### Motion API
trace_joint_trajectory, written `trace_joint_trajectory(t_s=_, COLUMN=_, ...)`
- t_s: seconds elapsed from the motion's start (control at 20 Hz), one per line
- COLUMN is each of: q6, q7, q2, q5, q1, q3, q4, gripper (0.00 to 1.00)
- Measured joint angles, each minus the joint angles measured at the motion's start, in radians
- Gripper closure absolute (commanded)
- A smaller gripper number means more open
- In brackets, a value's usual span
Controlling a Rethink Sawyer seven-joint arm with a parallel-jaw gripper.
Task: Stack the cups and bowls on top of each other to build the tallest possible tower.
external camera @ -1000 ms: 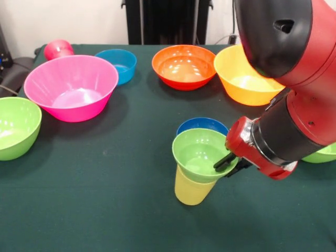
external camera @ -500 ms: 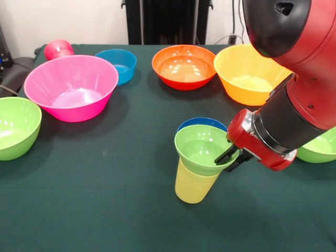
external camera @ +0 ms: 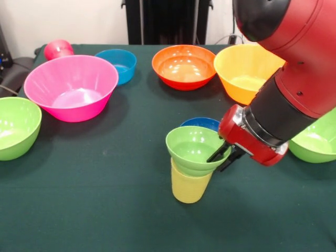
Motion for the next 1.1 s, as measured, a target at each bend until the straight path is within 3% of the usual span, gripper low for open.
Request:
trace_joint_trajectory(t_s=0.55, q6=-0.032, q7=0.0, q2=-0.025, q5=-0.072, q1=0.0, q3=0.05, q4=0.024, gripper=1.0)
trace_joint_trajectory(t_s=1.1, q6=-0.032, q7=0.0, q2=-0.047, q5=-0.092, q1=-0.01, q3=0.109, q4=0.027, gripper=1.0)
